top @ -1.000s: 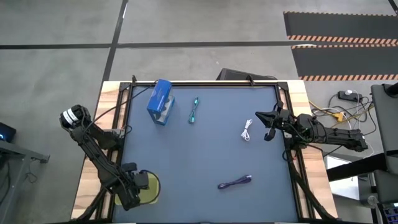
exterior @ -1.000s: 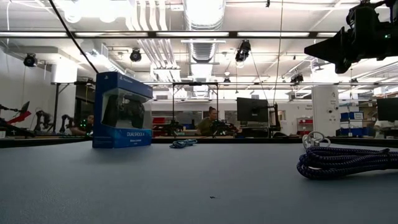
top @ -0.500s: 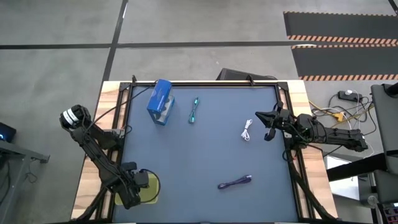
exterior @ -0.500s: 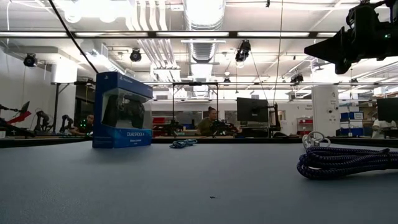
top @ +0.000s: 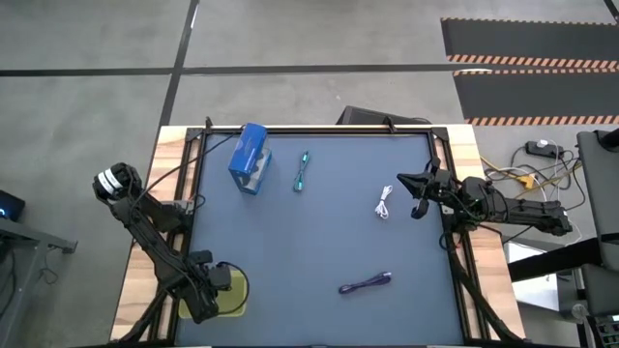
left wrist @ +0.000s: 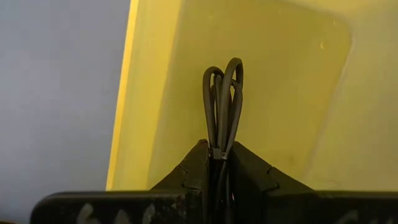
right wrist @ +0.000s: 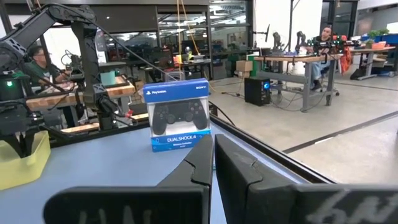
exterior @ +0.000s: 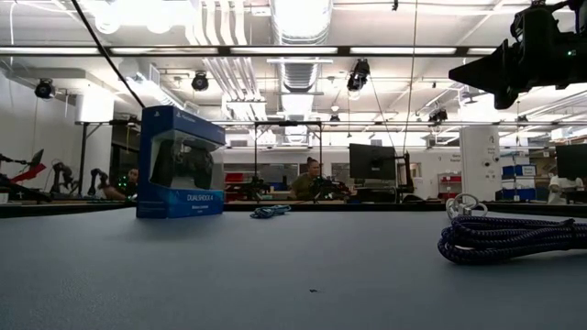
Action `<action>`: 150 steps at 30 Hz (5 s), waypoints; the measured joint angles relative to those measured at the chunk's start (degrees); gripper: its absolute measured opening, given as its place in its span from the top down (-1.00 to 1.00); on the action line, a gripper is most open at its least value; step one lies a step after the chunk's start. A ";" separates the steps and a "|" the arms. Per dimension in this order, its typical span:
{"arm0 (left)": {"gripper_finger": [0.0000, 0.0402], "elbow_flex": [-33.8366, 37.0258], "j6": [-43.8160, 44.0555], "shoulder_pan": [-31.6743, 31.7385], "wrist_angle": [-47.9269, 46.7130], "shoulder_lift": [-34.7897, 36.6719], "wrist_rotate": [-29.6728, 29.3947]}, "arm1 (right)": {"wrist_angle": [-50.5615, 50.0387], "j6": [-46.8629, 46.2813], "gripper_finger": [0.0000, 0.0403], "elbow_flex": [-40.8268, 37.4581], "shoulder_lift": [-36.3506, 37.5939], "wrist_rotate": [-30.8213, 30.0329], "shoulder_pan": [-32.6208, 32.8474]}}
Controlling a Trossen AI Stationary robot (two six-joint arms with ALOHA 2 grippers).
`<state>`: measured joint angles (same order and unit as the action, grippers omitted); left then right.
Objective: Pick and place USB-C Cables
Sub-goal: Put the black charger cable into the yellow bin, then put the white charger cable into the yellow bin
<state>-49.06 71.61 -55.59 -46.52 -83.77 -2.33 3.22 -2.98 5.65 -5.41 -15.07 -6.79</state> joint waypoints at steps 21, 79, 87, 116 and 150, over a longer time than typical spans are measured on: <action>0.85 -0.02 -1.97 0.02 2.03 0.00 -6.98 | 0.00 -0.43 0.96 0.00 0.00 0.00 0.00; 0.42 -12.50 -18.61 29.29 -0.44 3.23 -15.74 | -0.07 -16.66 0.96 0.00 -0.33 3.98 0.04; 0.42 -12.37 -31.37 32.54 -0.21 3.23 -26.48 | 0.08 -20.96 0.96 -0.04 -1.28 6.31 0.83; 0.42 -8.52 -42.29 36.89 7.08 3.21 -54.46 | 12.72 -27.20 0.96 1.71 -12.25 8.04 0.92; 0.42 -9.85 -50.68 36.89 10.12 3.21 -56.17 | -45.33 -56.95 0.96 25.00 -42.10 4.74 0.90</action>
<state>-58.91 20.94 -18.70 -36.40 -80.55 -58.50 -42.11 -59.93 30.65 -47.51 -10.33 -5.89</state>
